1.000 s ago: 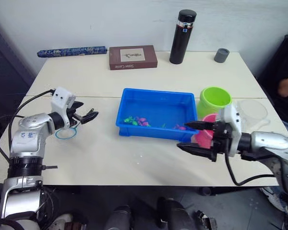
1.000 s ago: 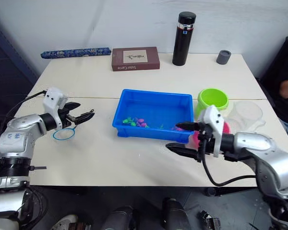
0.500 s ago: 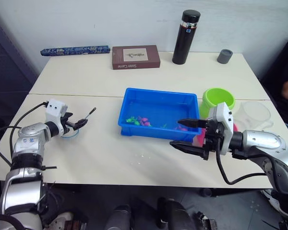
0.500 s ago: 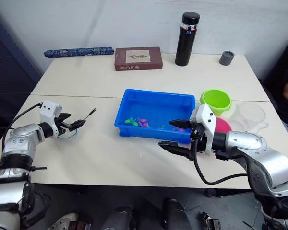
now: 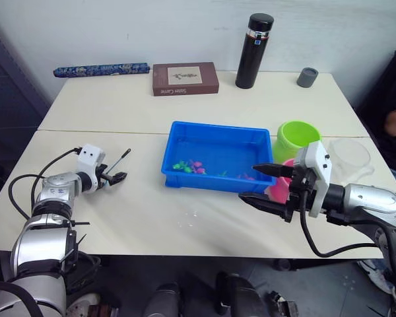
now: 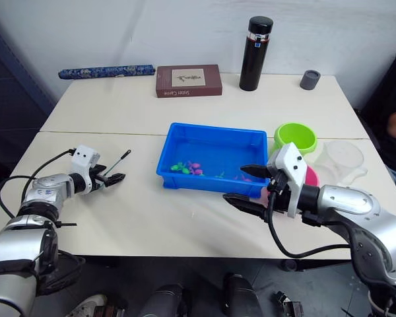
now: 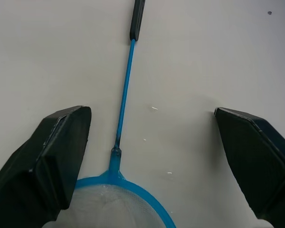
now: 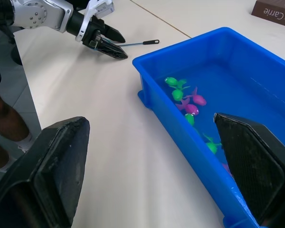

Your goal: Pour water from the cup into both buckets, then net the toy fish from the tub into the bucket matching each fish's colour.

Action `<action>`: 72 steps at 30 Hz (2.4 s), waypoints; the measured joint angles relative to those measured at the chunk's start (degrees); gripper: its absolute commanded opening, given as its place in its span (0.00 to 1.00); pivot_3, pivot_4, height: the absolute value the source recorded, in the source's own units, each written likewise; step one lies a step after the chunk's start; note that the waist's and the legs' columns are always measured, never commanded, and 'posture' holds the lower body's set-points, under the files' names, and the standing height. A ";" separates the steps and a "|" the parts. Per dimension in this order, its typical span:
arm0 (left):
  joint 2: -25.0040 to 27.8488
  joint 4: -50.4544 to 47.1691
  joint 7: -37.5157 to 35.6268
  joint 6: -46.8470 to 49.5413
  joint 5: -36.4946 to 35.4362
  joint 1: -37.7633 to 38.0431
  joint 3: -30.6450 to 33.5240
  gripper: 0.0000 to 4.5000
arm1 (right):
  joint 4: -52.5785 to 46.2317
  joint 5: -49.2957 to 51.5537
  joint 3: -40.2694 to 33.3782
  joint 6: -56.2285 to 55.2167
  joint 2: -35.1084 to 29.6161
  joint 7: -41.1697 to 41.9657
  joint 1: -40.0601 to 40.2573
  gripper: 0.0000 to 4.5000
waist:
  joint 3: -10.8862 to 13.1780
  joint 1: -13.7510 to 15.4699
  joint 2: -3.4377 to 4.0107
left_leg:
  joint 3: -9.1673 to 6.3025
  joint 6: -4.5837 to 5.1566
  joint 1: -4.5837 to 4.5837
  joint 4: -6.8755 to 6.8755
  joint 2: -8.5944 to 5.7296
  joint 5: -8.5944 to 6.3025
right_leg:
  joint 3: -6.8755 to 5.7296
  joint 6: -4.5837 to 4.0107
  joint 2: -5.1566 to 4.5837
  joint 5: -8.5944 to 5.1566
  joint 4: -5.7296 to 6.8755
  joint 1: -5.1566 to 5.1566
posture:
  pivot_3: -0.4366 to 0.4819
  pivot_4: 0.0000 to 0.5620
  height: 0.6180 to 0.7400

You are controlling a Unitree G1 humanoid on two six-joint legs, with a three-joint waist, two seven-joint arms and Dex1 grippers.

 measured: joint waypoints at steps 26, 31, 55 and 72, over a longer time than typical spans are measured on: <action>3.53 -0.96 0.30 -2.55 0.80 -0.67 0.53 0.01 | 0.83 -0.12 -0.05 -0.80 -0.79 -1.86 -0.09 1.00 | 0.04 -0.19 -0.15 | 0.01 0.05 -0.02 0.00 0.00 -0.05 | 0.00 0.01 -0.01 0.01 -0.04 -0.02 | 0.48 0.27 1.00; 8.36 -16.32 -4.54 -3.65 0.23 0.26 0.58 0.01 | 2.90 -2.04 2.70 -3.17 0.54 -0.70 -0.02 1.00 | 0.04 -0.17 -0.19 | 0.01 0.05 -0.03 0.00 -0.01 -0.06 | 0.03 0.01 -0.04 0.01 -0.07 -0.01 | 0.48 0.27 1.00; -1.00 -68.41 -35.18 12.55 -10.97 4.34 -19.22 0.01 | 16.26 -8.72 15.83 -1.41 0.60 6.70 -13.61 1.00 | 0.05 -0.48 -0.17 | -0.01 0.10 -0.08 0.09 0.01 -0.06 | 0.06 0.01 0.04 0.01 -0.09 0.00 | 0.48 0.27 1.00; -4.23 -63.95 -39.49 9.19 -10.14 2.39 -21.93 0.01 | 15.87 -9.94 17.14 -0.35 1.42 8.32 -14.90 1.00 | 0.06 -0.11 -0.16 | -0.02 0.11 -0.10 0.11 0.00 -0.06 | 0.05 0.01 0.04 0.01 -0.10 0.00 | 0.48 0.27 1.00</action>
